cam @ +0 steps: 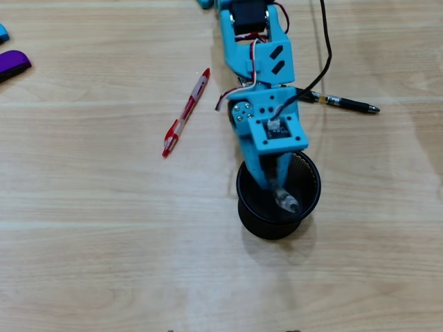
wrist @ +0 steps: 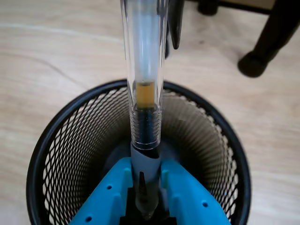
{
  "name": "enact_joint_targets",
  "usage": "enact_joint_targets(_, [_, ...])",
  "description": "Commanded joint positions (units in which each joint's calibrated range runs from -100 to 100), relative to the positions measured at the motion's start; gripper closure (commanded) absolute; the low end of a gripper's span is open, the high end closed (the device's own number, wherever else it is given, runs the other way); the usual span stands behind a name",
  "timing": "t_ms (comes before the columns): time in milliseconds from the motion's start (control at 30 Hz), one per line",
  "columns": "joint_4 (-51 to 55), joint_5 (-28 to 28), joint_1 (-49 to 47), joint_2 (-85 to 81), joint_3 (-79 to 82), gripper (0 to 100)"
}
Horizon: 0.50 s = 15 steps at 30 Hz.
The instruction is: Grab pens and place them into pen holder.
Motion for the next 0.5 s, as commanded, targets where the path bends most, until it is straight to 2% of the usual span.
enact_joint_targets(0, [-2.38,0.05,-0.04,-3.35,2.46,96])
enact_joint_targets(133, [-4.01,1.56,-0.12,-3.51,2.55,85])
enact_joint_targets(300, [-13.04,2.50,0.12,-3.60,1.10,88])
enact_joint_targets(400, [-12.26,2.92,0.12,-4.95,-2.34,90])
enact_joint_targets(467, [-8.39,6.01,0.36,-8.16,-3.43,90])
